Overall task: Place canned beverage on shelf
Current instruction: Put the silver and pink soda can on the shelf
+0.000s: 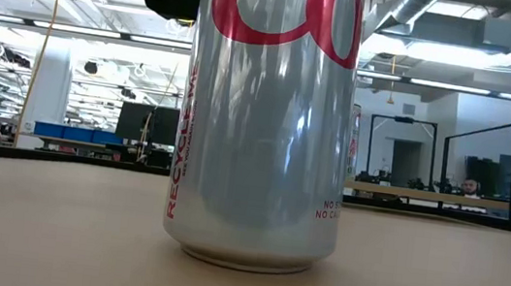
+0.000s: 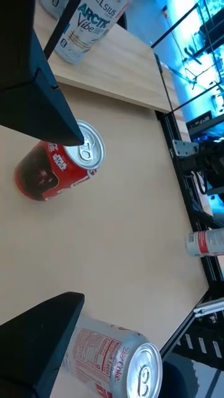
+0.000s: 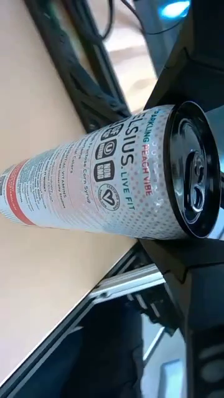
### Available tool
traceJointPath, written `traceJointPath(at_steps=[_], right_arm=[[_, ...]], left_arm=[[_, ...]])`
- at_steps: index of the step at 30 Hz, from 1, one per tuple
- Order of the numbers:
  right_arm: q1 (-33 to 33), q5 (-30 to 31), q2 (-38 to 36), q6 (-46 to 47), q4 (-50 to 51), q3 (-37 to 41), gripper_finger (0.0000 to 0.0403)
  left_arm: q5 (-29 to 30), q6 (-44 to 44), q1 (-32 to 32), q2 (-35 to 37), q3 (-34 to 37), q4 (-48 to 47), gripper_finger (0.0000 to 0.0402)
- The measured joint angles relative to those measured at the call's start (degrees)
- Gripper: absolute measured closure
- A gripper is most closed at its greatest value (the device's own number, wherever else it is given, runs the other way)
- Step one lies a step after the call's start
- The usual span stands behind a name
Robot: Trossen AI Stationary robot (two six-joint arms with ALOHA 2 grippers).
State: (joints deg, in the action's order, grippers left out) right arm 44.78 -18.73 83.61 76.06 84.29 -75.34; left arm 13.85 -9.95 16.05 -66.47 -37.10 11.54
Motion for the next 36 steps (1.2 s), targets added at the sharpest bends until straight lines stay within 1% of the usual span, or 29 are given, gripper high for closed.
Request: traceJointPath(at_steps=[5,10,16,21,25,29,33,36], right_arm=[[-2.21,4.31,-0.02,-4.64,5.74,-4.07,0.0122],[-6.32,8.47,-1.13,-11.48,5.33,-4.87,0.0122],[-14.59,11.79,-1.18,-23.28,5.74,-4.86,0.0122],[-23.20,12.18,-1.42,-33.21,5.71,-4.86,0.0122],[-28.46,12.53,-4.51,-37.61,5.75,-4.84,0.0122],[-32.41,12.88,-9.52,-38.66,5.85,-4.84,0.0122],[-37.90,16.08,-13.56,-39.73,5.78,-4.84,0.0122],[-43.09,17.68,-14.42,-42.86,5.87,-4.84,0.0122]], left_arm=[[-0.02,-0.12,0.00,-0.01,0.00,0.01,0.0013],[-0.02,-0.05,-0.01,-0.01,0.00,0.01,0.0013],[-0.02,-0.27,-0.04,-0.01,0.00,1.12,0.0013],[-0.16,-0.77,-0.04,-0.01,0.00,1.23,0.0013],[-0.20,-0.45,-0.04,-0.01,0.00,0.14,0.0013],[-0.20,-0.45,-0.04,-0.01,0.00,-0.59,0.0013],[-0.12,-0.78,-0.04,-0.01,0.00,-0.57,0.0013],[-0.11,-0.77,-0.04,-0.01,0.00,-0.56,0.0013]])
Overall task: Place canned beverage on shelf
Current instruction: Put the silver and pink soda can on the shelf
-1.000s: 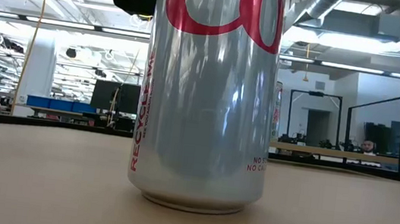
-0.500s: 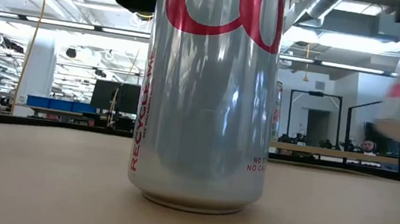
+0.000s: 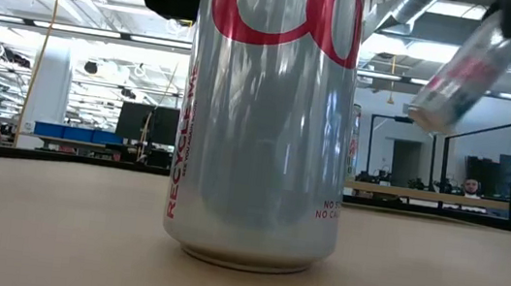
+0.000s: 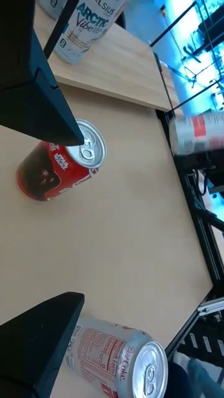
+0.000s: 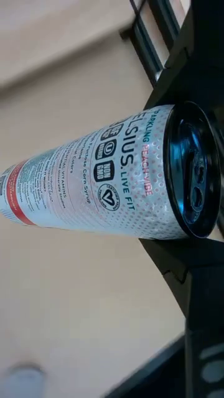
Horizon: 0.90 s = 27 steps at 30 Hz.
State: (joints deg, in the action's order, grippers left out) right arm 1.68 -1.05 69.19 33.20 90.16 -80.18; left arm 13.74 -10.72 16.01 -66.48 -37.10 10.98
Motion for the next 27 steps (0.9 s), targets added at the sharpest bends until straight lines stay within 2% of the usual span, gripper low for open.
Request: traceJointPath(at_steps=[9,16,19,23,27], right_arm=[[-17.88,3.14,6.22,-21.70,-0.89,0.00,0.0111],[-29.05,3.23,13.61,-31.65,-0.99,-2.13,0.0110],[-30.04,2.36,16.11,-32.13,-0.70,-4.34,0.0109],[-27.69,-0.41,18.46,-33.75,0.09,-4.61,0.0109],[-25.29,-0.53,21.82,-33.76,-0.58,-4.61,0.0109]], left_arm=[[0.04,0.80,0.00,0.00,0.00,0.62,0.0013],[0.11,-0.18,-0.62,0.00,0.00,0.57,0.0013],[0.13,-0.18,-1.40,0.00,0.00,0.37,0.0013],[-1.10,-0.21,-2.58,0.00,0.00,0.26,0.0013],[-2.19,0.77,-3.28,0.00,0.00,0.31,0.0013]])
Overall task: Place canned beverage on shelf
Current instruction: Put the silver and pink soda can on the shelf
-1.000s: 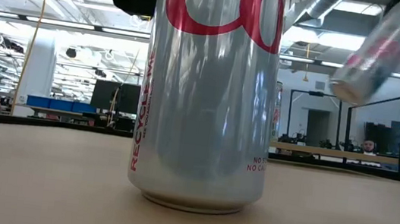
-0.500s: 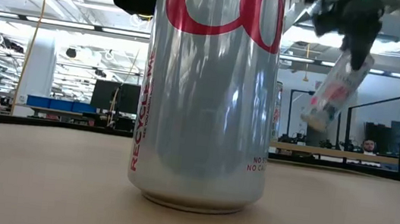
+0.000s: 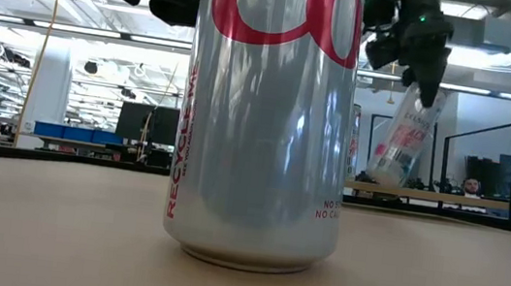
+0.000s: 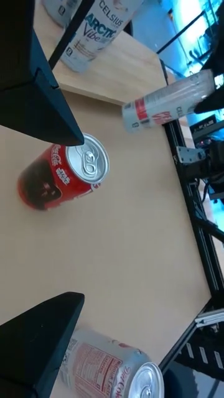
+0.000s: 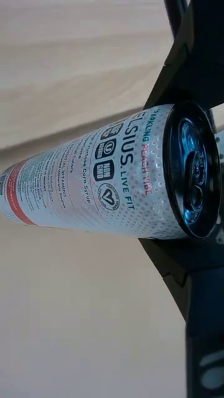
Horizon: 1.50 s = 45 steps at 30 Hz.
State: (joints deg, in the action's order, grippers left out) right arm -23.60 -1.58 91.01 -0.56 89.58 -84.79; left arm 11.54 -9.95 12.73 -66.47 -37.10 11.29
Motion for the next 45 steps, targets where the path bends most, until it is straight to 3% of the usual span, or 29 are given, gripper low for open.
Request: traceJointPath(at_steps=[9,17,33,40,45], right_arm=[[3.17,0.23,7.14,0.51,0.31,0.00,0.0109],[5.08,0.19,7.62,0.20,0.40,0.00,0.0103],[5.33,0.00,7.50,2.44,0.48,-0.02,0.0040],[5.77,-1.97,3.57,3.96,0.39,0.00,0.0039],[6.26,-1.39,-5.64,8.28,0.54,2.74,0.0039]], left_arm=[[-0.34,2.18,0.02,0.00,0.00,0.22,0.0013],[-0.39,1.51,0.02,0.00,0.00,0.24,0.0013],[-0.43,0.65,0.02,0.00,0.00,0.22,0.0013],[-0.47,1.39,0.02,0.00,0.00,0.17,0.0013],[-0.50,1.39,0.02,0.00,0.00,0.07,0.0013]])
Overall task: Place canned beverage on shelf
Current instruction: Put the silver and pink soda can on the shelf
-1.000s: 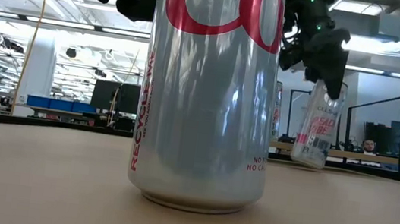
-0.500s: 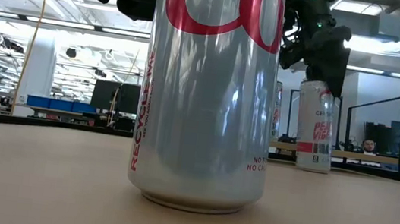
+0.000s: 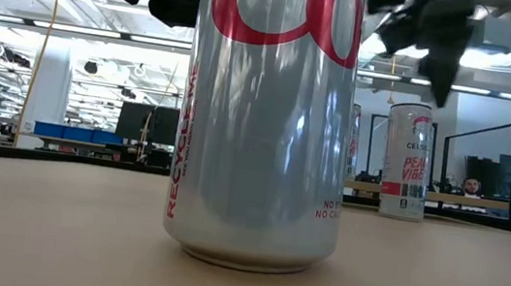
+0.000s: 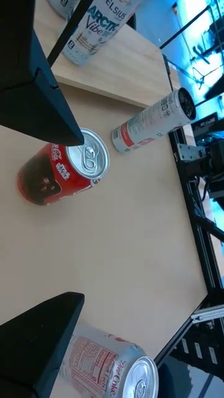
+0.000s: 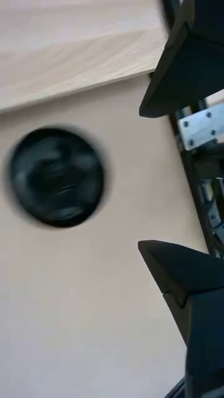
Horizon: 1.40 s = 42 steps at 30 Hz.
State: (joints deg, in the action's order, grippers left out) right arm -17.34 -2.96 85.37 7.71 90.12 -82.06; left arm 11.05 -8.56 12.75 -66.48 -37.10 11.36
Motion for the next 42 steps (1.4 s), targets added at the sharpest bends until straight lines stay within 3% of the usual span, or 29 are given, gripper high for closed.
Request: traceJointPath(at_steps=[6,14,19,22,26,32,42], right_arm=[[0.62,3.24,-16.02,2.96,-5.35,10.24,0.0039],[6.17,5.82,-41.91,-7.18,-39.80,32.56,0.0050],[6.57,6.20,-51.85,-19.32,-58.32,43.31,0.0061],[6.56,5.83,-53.30,-25.01,-64.44,46.46,0.0062],[5.41,5.45,-51.19,-23.85,-64.75,46.69,0.0063],[-1.15,-6.32,-44.54,-21.50,-63.37,45.81,0.0063],[-10.53,-18.06,-40.25,-25.17,-66.64,45.76,0.0073]], left_arm=[[-0.11,0.89,0.00,0.00,0.00,0.02,0.0013],[-0.25,1.28,0.00,0.00,0.00,0.27,0.0013],[-0.24,0.87,0.00,0.00,0.00,2.66,0.0013],[-0.22,0.85,0.00,0.00,0.00,3.08,0.0013],[-0.09,0.96,0.00,0.00,0.00,3.34,0.0013],[0.02,0.53,-0.95,0.00,0.00,3.90,0.0013],[-1.87,0.54,-2.24,0.00,0.00,4.04,0.0013]])
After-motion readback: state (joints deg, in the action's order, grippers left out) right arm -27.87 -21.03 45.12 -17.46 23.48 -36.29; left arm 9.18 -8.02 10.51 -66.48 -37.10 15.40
